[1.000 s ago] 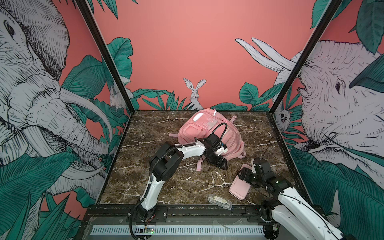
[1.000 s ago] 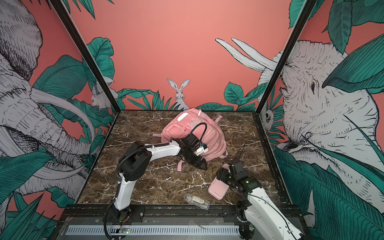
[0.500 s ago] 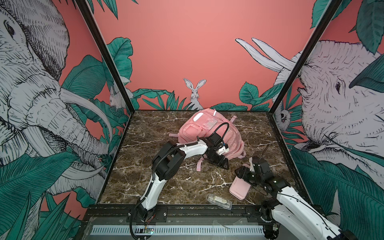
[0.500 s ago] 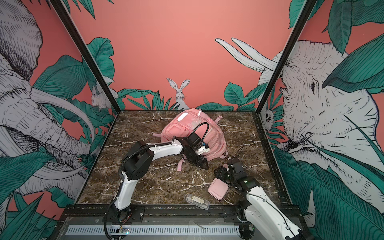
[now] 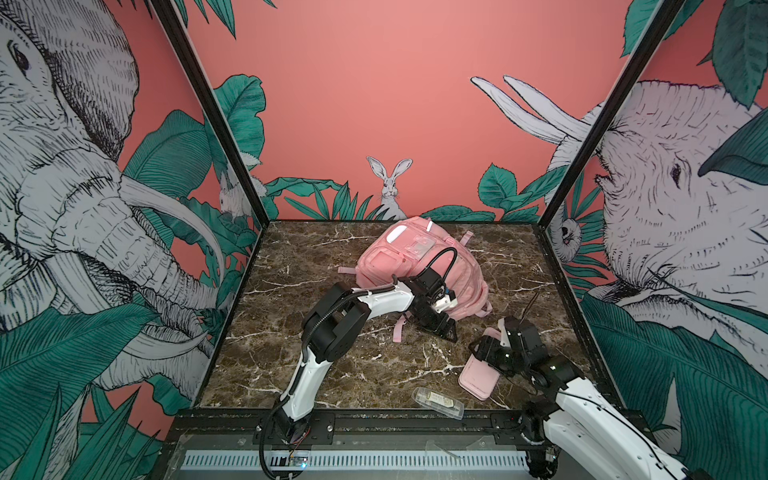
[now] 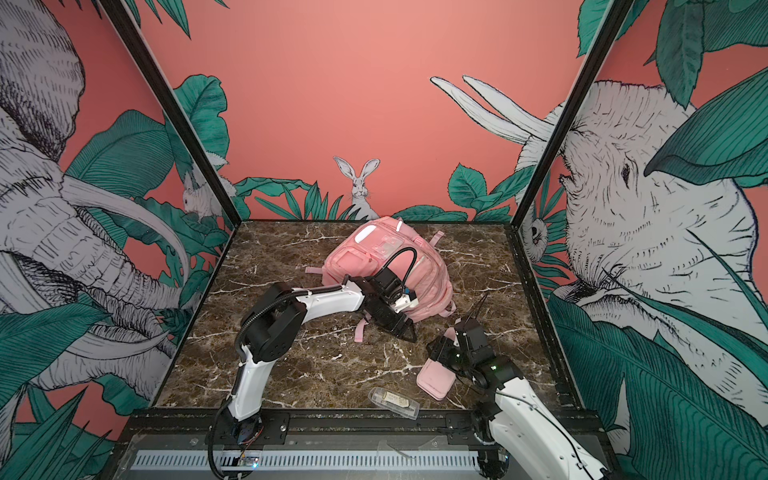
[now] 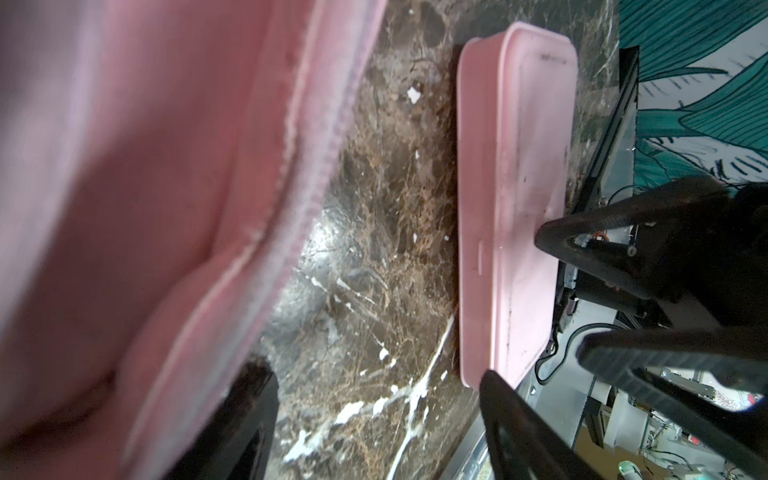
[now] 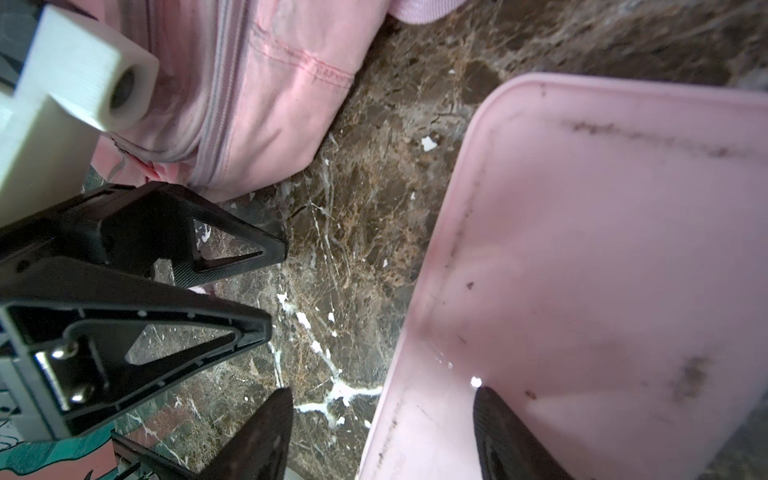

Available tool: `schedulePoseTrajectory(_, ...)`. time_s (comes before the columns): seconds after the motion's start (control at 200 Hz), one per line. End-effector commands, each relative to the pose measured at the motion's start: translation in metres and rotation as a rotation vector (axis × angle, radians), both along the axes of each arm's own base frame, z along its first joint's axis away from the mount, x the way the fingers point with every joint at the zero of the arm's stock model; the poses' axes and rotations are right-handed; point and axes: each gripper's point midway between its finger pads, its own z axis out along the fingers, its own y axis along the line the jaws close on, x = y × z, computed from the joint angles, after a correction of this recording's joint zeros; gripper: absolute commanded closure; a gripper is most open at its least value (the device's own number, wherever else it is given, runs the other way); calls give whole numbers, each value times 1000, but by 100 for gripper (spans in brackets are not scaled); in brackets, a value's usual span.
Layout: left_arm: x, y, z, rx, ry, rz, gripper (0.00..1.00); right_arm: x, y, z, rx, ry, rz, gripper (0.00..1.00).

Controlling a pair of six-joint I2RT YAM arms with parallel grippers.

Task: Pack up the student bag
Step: 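Grasp the pink plastic case edge with the right gripper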

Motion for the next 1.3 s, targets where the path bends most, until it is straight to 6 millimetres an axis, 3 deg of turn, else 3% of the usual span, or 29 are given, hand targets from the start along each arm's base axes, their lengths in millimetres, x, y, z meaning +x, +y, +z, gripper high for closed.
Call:
schedulePoseTrajectory(0.0, -9, 7, 14, 13, -25, -22, 22, -4, -6, 6, -27, 5, -10, 32)
schedulePoseTrajectory(0.215, -10, 6, 20, 31, -71, -51, 22, -13, -38, 30, -194, 1, -60, 30)
schedulePoseTrajectory(0.485, -13, 3, 26, 52, -131, -75, 22, -31, -60, 18, -288, 75, -97, 29)
schedulePoseTrajectory(0.8, -15, 4, 31, 63, -185, -104, 19, -34, -38, -22, -202, 156, -42, 29)
schedulePoseTrajectory(1.065, -13, 8, 34, 73, -228, -108, 18, -15, -20, -27, -145, 132, -16, 29)
schedulePoseTrajectory(1.295, -11, 1, 34, 47, -215, -92, 18, 9, -6, -24, -123, 93, 7, 29)
